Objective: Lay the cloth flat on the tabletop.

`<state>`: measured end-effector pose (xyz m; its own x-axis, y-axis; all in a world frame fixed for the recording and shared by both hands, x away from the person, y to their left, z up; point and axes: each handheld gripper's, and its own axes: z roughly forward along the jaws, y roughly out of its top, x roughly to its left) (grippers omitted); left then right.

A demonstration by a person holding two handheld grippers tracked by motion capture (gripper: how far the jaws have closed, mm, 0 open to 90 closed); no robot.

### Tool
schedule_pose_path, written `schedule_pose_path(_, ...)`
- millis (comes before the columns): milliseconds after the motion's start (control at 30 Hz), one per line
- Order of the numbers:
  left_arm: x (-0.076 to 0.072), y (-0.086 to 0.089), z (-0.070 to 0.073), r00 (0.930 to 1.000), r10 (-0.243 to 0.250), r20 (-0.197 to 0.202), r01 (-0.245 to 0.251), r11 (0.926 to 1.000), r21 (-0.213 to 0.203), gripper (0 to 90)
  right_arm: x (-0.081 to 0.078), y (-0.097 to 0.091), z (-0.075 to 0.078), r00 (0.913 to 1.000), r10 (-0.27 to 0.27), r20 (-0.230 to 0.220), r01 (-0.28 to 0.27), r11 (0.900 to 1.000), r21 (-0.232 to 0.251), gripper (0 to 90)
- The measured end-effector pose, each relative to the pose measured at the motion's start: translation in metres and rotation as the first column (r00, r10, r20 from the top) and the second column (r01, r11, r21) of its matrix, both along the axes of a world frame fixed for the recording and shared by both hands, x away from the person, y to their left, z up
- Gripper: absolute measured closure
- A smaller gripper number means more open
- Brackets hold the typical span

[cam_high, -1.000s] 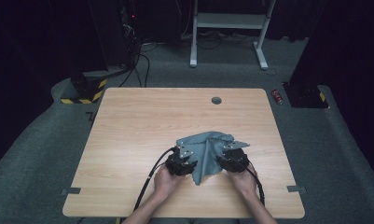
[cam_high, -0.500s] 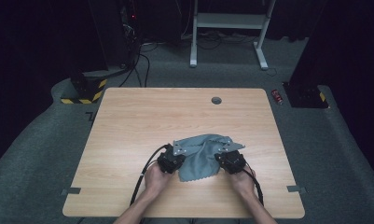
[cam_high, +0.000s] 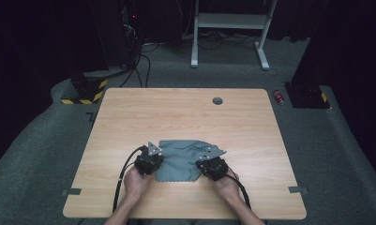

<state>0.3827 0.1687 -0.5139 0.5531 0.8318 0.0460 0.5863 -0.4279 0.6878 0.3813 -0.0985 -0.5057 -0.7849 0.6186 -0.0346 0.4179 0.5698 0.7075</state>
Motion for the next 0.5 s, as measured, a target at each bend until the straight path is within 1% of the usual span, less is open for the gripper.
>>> schedule_pose_path(33, -0.001, 0.002, 0.000, 1.0000, 0.008, -0.002, -0.008, 0.9999, -0.010, 72.5, -0.001, -0.001, 0.002, 1.0000, -0.004, 0.006, 0.004, 0.9998, 0.018, 77.5)
schedule_pose_path(67, -0.001, 0.005, -0.001, 0.9998, 0.018, -0.010, -0.018, 0.9995, -0.027, 66.4, -0.002, -0.003, 0.003, 0.9999, -0.012, 0.003, 0.012, 0.9995, 0.030, 75.7)
schedule_pose_path(100, -0.001, 0.005, -0.001, 0.9998, 0.018, -0.010, -0.018, 0.9995, -0.027, 61.0, -0.002, -0.005, 0.004, 0.9998, -0.018, -0.001, 0.018, 0.9991, 0.039, 73.8)
schedule_pose_path(133, -0.004, 0.007, -0.003, 0.9993, 0.036, 0.003, -0.036, 0.9987, -0.035, 55.7, -0.003, -0.009, 0.006, 0.9996, -0.026, -0.005, 0.026, 0.9986, 0.045, 70.7)
schedule_pose_path(200, -0.007, 0.011, -0.007, 0.9980, 0.058, 0.024, -0.056, 0.9964, -0.064, 49.3, -0.003, -0.013, 0.006, 0.9990, -0.043, -0.013, 0.044, 0.9983, 0.037, 66.9)
schedule_pose_path(233, -0.008, 0.013, -0.010, 0.9970, 0.070, 0.032, -0.067, 0.9940, -0.086, 47.1, -0.002, -0.015, 0.005, 0.9988, -0.047, -0.014, 0.047, 0.9984, 0.030, 65.8)
schedule_pose_path(267, -0.009, 0.014, -0.011, 0.9964, 0.069, 0.050, -0.064, 0.9939, -0.090, 45.1, -0.002, -0.017, 0.004, 0.9983, -0.056, -0.019, 0.056, 0.9980, 0.027, 65.3)
schedule_pose_path(300, -0.010, 0.014, -0.013, 0.9952, 0.074, 0.065, -0.067, 0.9931, -0.096, 43.8, -0.001, -0.018, 0.003, 0.9978, -0.059, -0.029, 0.060, 0.9978, 0.028, 65.0)
schedule_pose_path(333, -0.011, 0.013, -0.013, 0.9943, 0.080, 0.070, -0.074, 0.9933, -0.088, 43.0, 0.000, -0.018, 0.001, 0.9975, -0.062, -0.035, 0.063, 0.9976, 0.029, 65.0)
schedule_pose_path(400, -0.010, 0.013, -0.013, 0.9942, 0.085, 0.065, -0.079, 0.9928, -0.090, 41.5, 0.002, -0.016, -0.002, 0.9973, -0.059, -0.044, 0.060, 0.9979, 0.024, 66.7)
schedule_pose_path(433, -0.010, 0.014, -0.013, 0.9941, 0.092, 0.057, -0.086, 0.9916, -0.097, 40.0, 0.003, -0.014, -0.004, 0.9975, -0.055, -0.045, 0.055, 0.9983, 0.017, 69.3)
schedule_pose_path(500, -0.010, 0.014, -0.013, 0.9936, 0.096, 0.060, -0.090, 0.9916, -0.093, 38.7, 0.005, -0.009, -0.009, 0.9982, -0.043, -0.042, 0.042, 0.9990, -0.013, 78.9)
